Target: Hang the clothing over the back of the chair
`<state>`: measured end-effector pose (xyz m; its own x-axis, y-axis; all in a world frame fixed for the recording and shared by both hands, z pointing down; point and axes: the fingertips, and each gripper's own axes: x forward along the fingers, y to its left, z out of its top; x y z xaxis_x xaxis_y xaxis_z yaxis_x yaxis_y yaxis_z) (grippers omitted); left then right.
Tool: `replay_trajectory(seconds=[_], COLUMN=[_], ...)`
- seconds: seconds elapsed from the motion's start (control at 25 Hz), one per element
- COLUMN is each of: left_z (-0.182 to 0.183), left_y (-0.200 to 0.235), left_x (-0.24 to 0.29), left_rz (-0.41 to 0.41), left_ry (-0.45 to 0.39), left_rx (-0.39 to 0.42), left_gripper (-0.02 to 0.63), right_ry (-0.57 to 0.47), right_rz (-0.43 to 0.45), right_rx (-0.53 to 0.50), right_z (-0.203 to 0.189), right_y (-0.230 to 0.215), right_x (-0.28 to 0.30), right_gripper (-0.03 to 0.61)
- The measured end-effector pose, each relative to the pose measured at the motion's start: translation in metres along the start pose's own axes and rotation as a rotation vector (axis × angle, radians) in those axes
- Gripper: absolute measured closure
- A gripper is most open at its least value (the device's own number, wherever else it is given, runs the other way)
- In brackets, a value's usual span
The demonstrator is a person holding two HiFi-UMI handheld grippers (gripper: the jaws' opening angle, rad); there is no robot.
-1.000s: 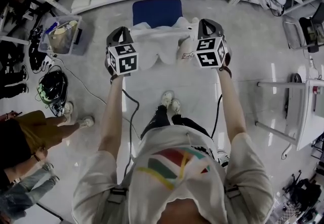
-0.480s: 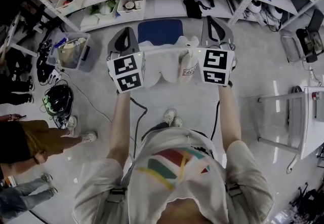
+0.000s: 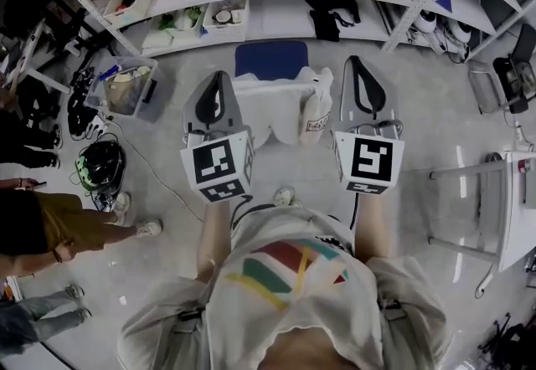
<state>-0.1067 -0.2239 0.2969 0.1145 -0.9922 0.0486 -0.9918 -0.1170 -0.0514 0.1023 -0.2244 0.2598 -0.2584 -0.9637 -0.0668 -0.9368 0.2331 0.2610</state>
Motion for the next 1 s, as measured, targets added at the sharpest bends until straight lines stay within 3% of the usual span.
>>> replay_trajectory(seconds=[0.2, 0.4, 1.0], left_z=[-0.011, -0.012, -0.002], left_y=[-0.009, -0.021, -0.022], left_x=[-0.010, -0.016, -0.019], left_rz=[-0.011, -0.032, -0.020], left_ry=[0.015, 0.011, -0.001], left_rx=[0.013, 0.032, 0.041], left_gripper=[0.598, 0.598, 0.598], right_ry=[0.028, 0.013, 0.014], right_rz=[0.057, 0.094, 0.114], right_rx=[0.046, -0.005, 0.017], right_z=[-0.013, -0.015, -0.011], right_y=[0.024, 0.042, 0.044], right_x=[-0.020, -0.030, -0.025], right_gripper=[0.572, 0.573, 0.572])
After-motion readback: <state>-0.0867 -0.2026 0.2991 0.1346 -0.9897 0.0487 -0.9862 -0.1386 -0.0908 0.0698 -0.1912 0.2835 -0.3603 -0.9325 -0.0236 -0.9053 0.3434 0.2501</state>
